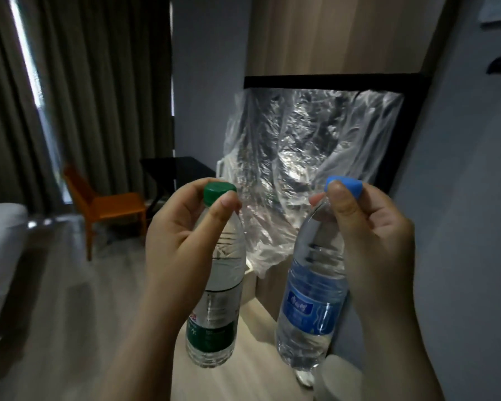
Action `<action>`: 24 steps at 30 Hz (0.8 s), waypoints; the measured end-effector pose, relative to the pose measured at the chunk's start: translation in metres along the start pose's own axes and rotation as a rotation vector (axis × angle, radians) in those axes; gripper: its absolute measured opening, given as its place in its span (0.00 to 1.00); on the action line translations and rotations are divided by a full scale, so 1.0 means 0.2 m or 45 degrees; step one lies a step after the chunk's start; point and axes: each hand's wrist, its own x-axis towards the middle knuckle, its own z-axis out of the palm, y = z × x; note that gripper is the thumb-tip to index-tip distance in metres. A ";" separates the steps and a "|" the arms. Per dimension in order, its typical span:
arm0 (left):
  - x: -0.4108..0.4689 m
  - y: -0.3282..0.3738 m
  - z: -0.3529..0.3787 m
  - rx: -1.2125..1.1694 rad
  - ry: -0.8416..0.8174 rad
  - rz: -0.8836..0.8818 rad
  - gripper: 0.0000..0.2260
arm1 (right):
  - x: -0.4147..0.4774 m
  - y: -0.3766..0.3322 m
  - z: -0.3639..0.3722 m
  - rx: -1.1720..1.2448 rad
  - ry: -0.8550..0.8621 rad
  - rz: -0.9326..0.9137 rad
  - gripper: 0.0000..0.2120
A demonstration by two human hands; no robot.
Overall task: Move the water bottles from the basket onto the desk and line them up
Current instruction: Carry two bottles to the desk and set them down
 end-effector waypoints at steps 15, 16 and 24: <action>0.57 -0.46 -0.10 0.262 0.347 0.036 0.14 | 0.63 0.61 0.61 0.259 -0.365 -0.064 0.08; 0.61 -0.51 -0.13 0.273 0.357 0.032 0.14 | 0.66 0.65 0.68 0.263 -0.385 -0.065 0.09; 1.07 -0.93 -0.50 0.303 0.391 -0.003 0.16 | 0.86 0.97 1.32 0.319 -0.462 -0.025 0.13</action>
